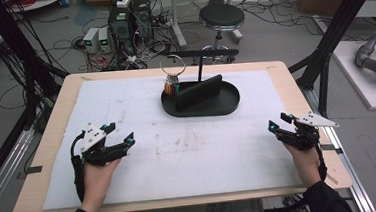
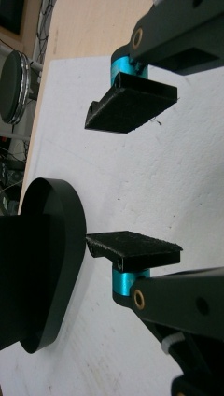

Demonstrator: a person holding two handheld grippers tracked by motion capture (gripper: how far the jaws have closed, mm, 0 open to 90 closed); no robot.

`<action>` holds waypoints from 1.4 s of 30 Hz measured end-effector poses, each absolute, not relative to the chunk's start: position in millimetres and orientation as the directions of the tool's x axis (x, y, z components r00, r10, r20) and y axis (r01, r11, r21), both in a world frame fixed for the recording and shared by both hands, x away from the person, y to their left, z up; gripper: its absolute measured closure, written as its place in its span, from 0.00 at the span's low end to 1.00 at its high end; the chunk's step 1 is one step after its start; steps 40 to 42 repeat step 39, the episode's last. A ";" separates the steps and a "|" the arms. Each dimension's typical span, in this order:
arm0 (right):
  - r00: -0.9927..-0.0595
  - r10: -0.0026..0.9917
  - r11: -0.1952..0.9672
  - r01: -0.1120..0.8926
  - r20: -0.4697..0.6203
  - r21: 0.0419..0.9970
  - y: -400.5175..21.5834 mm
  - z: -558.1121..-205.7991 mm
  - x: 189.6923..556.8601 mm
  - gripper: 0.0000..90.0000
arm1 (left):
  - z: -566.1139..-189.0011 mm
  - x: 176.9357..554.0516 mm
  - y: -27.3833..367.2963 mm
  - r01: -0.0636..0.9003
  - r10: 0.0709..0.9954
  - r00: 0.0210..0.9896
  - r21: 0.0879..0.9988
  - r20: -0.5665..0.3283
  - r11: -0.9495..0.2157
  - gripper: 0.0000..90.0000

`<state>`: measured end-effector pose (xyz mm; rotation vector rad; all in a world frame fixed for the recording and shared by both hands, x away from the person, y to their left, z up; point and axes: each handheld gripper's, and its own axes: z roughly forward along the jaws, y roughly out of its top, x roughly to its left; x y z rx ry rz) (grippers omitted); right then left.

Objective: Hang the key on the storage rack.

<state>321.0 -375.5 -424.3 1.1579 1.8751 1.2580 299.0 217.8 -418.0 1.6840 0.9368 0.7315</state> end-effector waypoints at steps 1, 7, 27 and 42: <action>-0.444 0.896 0.172 0.331 -0.008 0.928 -374.9 -423.9 321.2 0.44 | -419.3 298.5 219.9 0.238 0.861 0.508 0.956 0.028 -0.172 0.28; -0.443 0.897 0.181 0.336 -0.015 0.924 -372.6 -424.2 323.0 0.44 | -419.5 297.8 226.5 0.234 0.872 0.489 0.957 0.037 -0.172 0.28; -0.443 0.897 0.171 0.354 0.004 0.920 -375.5 -426.0 326.4 0.43 | -424.0 299.3 224.2 0.229 0.868 0.493 0.954 0.059 -0.195 0.28; -0.432 0.902 0.164 0.363 0.009 0.917 -378.7 -428.4 327.7 0.43 | -424.5 305.8 223.3 0.240 0.867 0.495 0.950 0.056 -0.198 0.28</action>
